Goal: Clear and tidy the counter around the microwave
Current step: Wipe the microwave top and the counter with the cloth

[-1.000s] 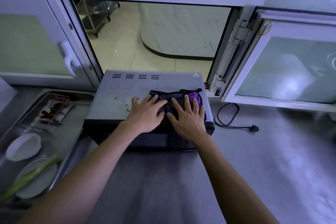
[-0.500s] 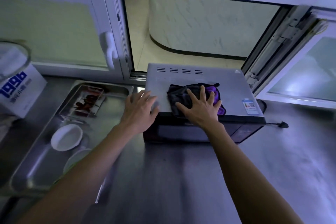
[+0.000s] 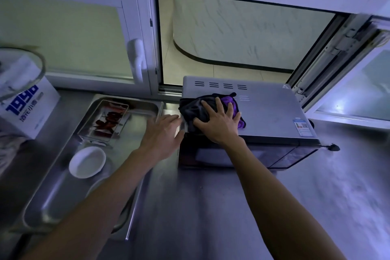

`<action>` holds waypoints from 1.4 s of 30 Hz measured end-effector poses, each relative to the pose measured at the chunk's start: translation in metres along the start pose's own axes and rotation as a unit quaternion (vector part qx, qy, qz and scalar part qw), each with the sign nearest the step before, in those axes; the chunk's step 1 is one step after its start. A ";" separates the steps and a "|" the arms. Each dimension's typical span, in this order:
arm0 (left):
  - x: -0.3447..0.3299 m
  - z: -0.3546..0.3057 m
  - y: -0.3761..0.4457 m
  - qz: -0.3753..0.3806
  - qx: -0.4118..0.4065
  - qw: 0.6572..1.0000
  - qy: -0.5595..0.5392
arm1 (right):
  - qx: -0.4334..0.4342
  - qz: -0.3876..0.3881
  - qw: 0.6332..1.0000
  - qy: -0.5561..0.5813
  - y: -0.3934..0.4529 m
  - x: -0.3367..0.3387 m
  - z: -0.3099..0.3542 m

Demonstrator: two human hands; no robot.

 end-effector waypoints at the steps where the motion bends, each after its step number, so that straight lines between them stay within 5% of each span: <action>1: 0.000 -0.007 0.002 0.002 -0.011 1.000 0.002 | -0.006 0.001 1.000 0.003 0.000 0.001 -0.006; 20: -0.088 -0.192 0.073 0.105 -0.056 0.992 0.045 | -0.147 -0.006 0.989 0.031 -0.025 0.008 -0.237; 42: -0.086 -0.142 0.185 0.106 0.005 0.992 0.063 | -0.111 0.012 0.994 0.013 0.086 0.022 -0.234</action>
Point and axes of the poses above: each hand's wrist, its own y-axis towards the middle knuckle, its own x-axis out of the back of the hand, z = x × y, the point moved 3 cm from there along y, towards the middle knuckle, and after that the axes turned 10 degrees about -y, right-handed, at the moved point
